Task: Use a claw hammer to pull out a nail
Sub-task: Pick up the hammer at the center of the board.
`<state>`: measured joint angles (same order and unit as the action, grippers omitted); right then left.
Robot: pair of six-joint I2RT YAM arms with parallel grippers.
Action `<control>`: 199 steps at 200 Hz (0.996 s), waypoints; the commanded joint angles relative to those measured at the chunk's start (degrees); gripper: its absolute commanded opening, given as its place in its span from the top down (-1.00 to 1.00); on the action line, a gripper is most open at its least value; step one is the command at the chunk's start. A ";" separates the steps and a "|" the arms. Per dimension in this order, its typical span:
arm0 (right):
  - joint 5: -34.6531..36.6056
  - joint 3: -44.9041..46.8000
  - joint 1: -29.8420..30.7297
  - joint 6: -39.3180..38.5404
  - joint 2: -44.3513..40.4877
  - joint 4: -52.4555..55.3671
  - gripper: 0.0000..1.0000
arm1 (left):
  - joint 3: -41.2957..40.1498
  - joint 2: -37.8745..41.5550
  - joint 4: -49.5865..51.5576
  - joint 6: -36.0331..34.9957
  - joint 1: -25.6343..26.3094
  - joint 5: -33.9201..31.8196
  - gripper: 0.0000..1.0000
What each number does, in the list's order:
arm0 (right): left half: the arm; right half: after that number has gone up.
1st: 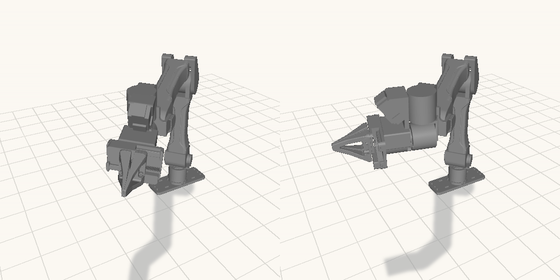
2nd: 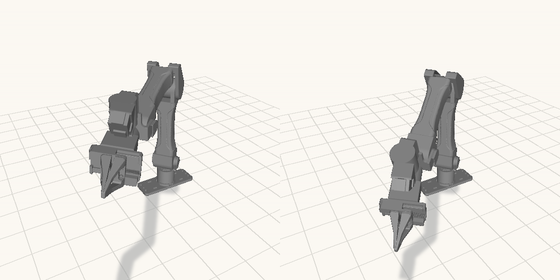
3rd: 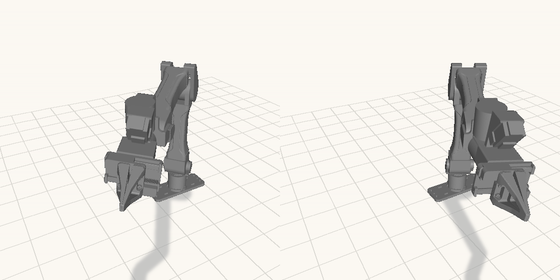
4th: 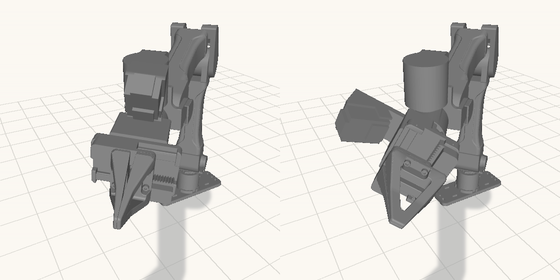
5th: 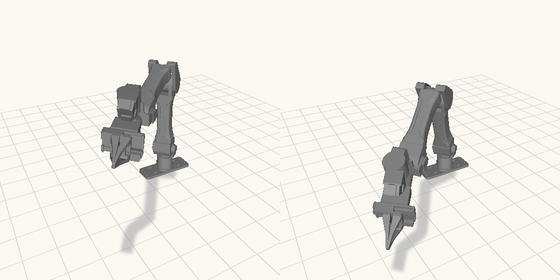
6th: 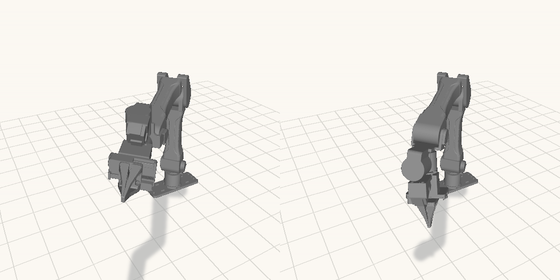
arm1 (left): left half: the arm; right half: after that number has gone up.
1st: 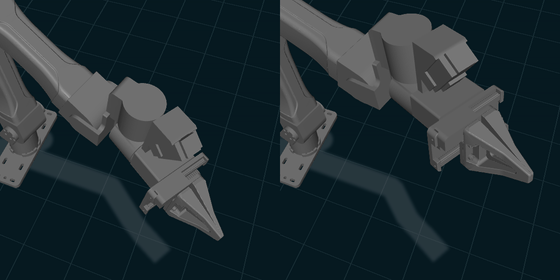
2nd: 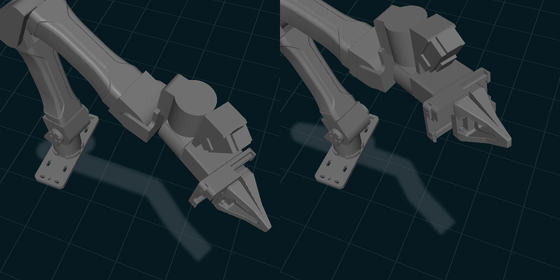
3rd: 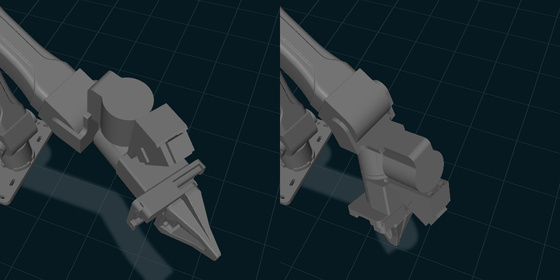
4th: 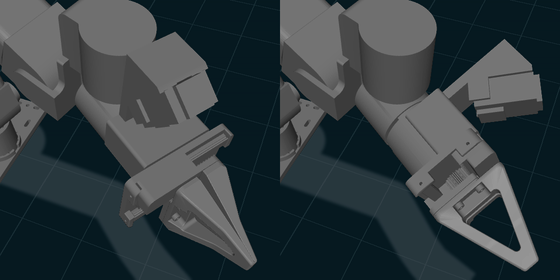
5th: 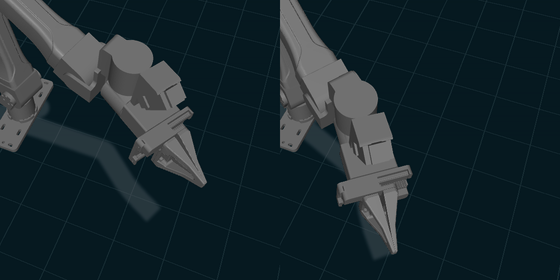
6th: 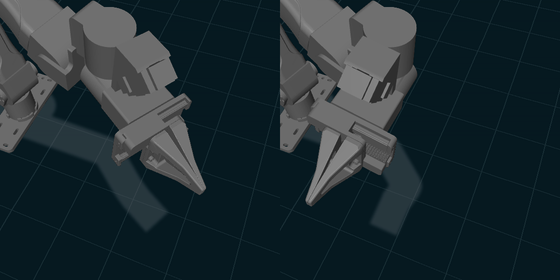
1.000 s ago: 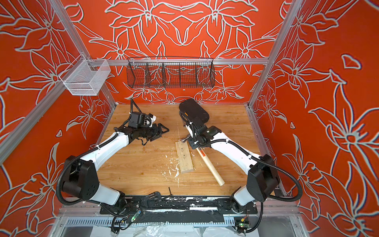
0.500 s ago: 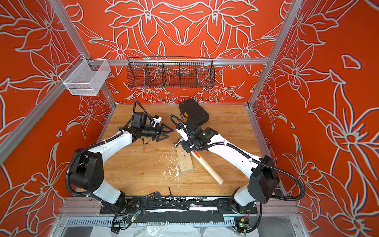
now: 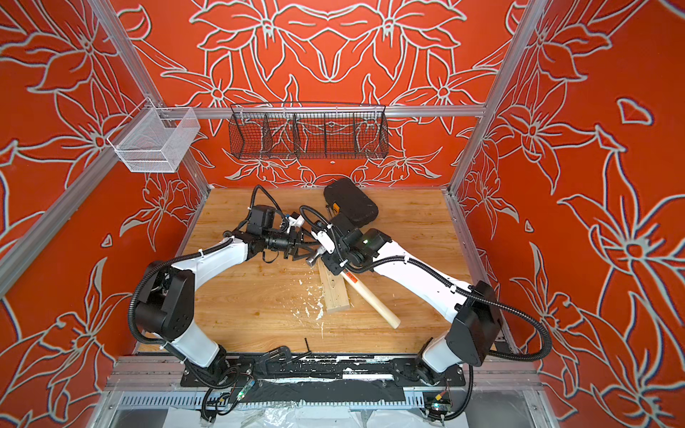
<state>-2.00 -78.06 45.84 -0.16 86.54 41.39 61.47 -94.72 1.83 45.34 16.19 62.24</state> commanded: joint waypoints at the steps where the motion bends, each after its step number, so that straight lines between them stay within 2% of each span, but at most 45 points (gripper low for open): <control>1: -0.63 -2.46 0.35 -1.48 -0.35 -2.27 1.00 | 0.01 -0.17 -3.35 1.51 -0.10 2.48 -0.40; 85: -0.89 -2.47 0.35 -1.75 0.15 -3.07 1.00 | 1.02 -1.02 -3.93 1.50 2.33 4.47 -0.34; 199: 0.27 -3.08 0.35 -2.56 0.84 -2.63 1.00 | 2.71 -2.13 -0.78 -0.71 4.79 4.91 -0.07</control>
<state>-1.96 -78.04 45.87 -1.34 88.16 41.43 62.26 -95.55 -0.49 46.19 20.14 65.73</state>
